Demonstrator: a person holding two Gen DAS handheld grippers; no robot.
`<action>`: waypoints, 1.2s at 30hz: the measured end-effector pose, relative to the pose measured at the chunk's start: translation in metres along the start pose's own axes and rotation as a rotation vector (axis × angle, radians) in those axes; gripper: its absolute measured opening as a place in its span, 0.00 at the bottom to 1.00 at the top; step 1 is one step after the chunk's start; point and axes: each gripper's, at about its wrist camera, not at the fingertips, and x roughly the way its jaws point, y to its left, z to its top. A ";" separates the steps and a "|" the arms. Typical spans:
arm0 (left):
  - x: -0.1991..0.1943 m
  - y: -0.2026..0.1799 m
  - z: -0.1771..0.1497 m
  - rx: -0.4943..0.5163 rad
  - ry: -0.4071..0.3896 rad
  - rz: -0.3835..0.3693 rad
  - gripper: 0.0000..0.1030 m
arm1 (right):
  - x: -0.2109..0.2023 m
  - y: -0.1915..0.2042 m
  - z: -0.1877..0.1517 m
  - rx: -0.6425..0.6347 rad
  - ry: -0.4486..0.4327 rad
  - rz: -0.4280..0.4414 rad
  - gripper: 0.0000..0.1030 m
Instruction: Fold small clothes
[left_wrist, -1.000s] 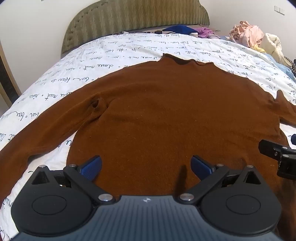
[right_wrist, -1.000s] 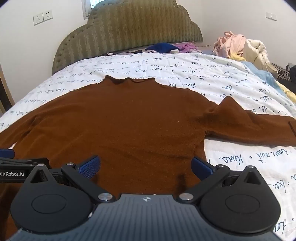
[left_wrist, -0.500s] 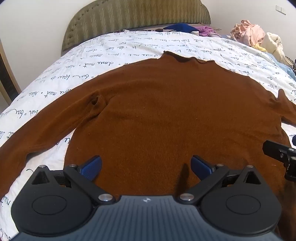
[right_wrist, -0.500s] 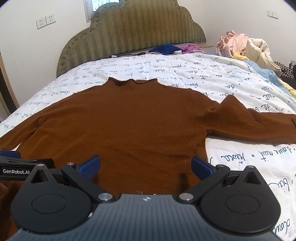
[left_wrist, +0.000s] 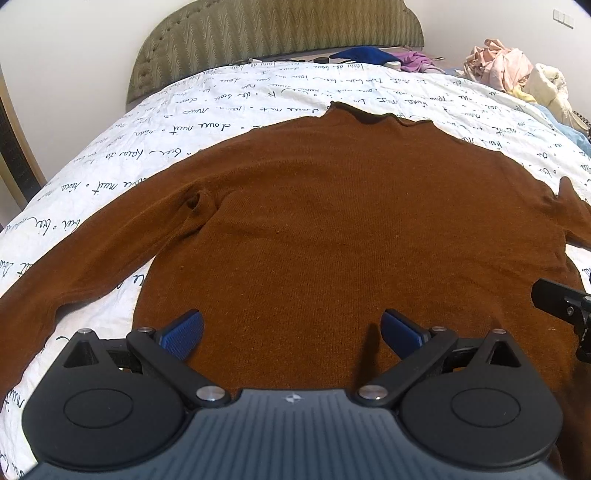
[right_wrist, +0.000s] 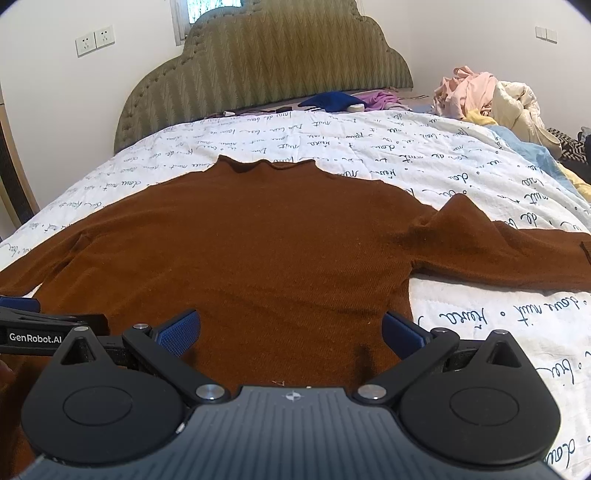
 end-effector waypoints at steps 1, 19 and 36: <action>0.000 0.000 0.000 0.000 0.000 0.000 1.00 | 0.002 -0.008 -0.014 -0.019 -0.007 0.012 1.00; 0.001 -0.002 0.000 0.008 0.005 0.002 1.00 | 0.008 -0.016 -0.015 -0.022 -0.043 0.047 1.00; 0.000 -0.008 0.001 0.018 0.010 0.016 1.00 | 0.011 -0.023 -0.021 -0.014 -0.036 0.013 1.00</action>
